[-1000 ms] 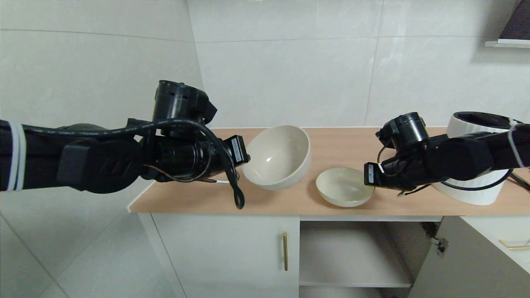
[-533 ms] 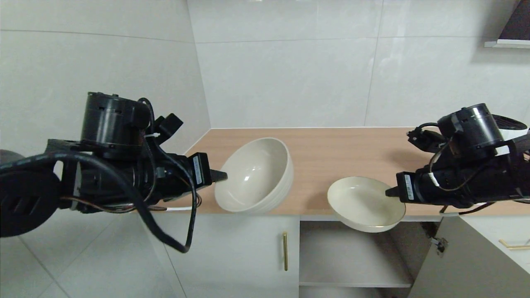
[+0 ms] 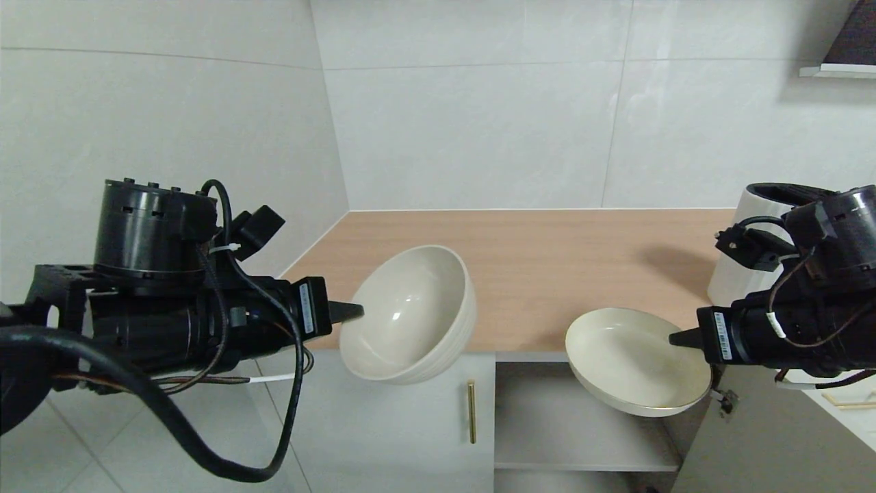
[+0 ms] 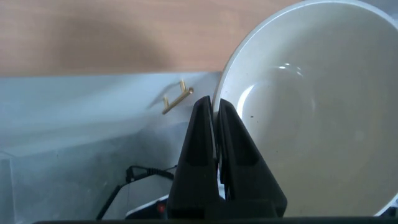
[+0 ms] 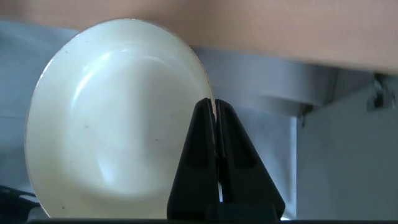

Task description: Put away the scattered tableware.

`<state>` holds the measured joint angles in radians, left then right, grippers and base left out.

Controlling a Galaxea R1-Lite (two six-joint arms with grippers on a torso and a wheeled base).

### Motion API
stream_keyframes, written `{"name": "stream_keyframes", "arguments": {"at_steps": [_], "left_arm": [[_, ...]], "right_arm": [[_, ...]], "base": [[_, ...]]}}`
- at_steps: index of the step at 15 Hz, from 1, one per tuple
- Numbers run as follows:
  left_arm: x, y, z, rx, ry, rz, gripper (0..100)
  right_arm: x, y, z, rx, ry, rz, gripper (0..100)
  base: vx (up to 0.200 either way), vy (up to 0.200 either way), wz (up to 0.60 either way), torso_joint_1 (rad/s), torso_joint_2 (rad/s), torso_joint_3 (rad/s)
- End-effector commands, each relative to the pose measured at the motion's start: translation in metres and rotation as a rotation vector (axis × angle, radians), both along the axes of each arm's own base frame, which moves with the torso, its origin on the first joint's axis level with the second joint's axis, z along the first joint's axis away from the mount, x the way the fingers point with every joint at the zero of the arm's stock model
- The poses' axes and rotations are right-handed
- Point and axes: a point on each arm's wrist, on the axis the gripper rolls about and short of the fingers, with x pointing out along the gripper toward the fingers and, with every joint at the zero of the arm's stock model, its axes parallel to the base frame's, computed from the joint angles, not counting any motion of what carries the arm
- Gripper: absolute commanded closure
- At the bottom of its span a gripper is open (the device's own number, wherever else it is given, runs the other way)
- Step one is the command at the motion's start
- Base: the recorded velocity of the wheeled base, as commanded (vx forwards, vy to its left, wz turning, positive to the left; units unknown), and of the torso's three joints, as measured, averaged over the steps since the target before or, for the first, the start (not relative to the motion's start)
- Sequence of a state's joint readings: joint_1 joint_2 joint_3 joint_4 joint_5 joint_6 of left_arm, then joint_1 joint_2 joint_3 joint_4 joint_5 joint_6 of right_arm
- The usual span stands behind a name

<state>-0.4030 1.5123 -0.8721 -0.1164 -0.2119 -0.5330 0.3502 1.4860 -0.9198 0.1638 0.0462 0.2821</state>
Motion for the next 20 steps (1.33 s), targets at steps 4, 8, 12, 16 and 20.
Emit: {"name": "stream_keyframes", "arguments": {"at_steps": [4,8,12,16,20], "left_arm": [[0.0,-0.004,-0.003,0.005,0.008,-0.012,100],[0.001,-0.004,-0.006,0.032,0.003,-0.029,100],[0.003,-0.005,-0.011,0.044,0.016,-0.033,100],[0.006,-0.006,-0.015,0.048,0.03,-0.032,100],[0.007,-0.007,-0.016,0.05,0.036,-0.032,100]], "right_arm": [[0.001,-0.003,-0.006,-0.009,0.023,-0.016,100],[0.002,-0.004,-0.007,-0.01,0.023,-0.018,100],[0.007,-0.002,-0.013,-0.016,0.039,-0.021,100],[0.012,-0.003,-0.016,-0.017,0.038,-0.029,100],[0.013,-0.002,-0.019,-0.021,0.046,-0.027,100]], "base": [[-0.15,0.0,0.0,-0.001,0.0,0.002],[0.0,0.0,0.0,0.0,0.0,0.0],[0.0,0.0,0.0,0.0,0.0,0.0],[0.0,0.0,0.0,0.0,0.0,0.0],[0.0,0.0,0.0,-0.049,0.12,0.066]]}}
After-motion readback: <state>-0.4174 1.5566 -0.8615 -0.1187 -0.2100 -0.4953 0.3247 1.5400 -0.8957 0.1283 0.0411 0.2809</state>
